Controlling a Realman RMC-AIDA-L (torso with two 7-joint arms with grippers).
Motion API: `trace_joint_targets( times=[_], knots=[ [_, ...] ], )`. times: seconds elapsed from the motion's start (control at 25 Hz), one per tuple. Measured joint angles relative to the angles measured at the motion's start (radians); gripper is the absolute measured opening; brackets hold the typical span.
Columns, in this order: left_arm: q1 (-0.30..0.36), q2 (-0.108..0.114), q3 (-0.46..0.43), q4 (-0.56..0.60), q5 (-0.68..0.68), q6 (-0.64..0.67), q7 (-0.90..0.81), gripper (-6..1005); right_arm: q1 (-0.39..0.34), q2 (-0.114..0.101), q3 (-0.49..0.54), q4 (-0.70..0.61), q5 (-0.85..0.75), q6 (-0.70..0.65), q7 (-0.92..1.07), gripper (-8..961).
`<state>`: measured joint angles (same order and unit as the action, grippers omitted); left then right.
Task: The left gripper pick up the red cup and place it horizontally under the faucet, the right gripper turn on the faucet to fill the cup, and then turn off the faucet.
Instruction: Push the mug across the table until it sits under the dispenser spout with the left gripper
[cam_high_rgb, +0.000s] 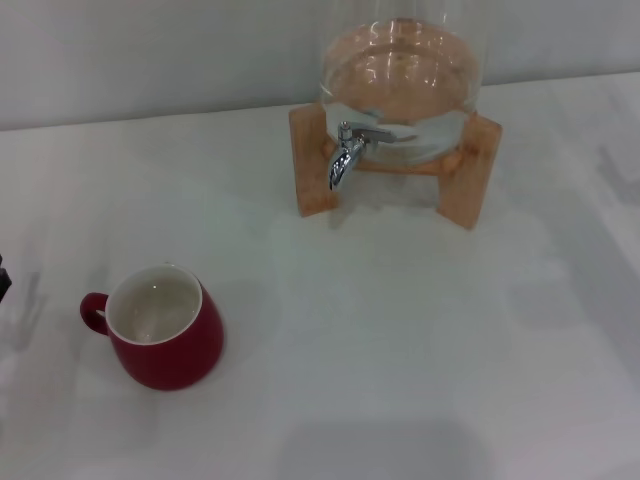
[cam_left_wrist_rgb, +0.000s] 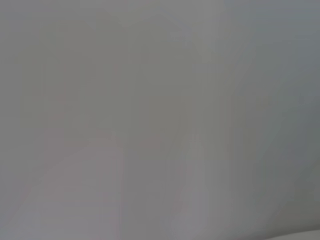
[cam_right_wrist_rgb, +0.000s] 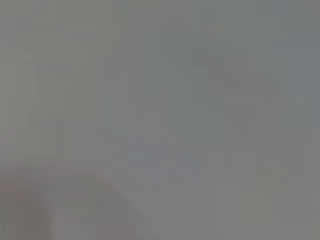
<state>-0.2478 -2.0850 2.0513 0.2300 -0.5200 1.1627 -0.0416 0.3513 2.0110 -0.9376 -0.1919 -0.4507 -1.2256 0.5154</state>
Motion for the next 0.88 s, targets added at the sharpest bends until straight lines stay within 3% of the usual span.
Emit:
trace_joint_targets(
  times=[0.88],
  knots=[
    [0.049,0.000,0.026,-0.003,0.120,0.064,0.000,882,-0.001,0.000,-0.010,0.022,-0.001,0.007,0.000,868]
  ],
)
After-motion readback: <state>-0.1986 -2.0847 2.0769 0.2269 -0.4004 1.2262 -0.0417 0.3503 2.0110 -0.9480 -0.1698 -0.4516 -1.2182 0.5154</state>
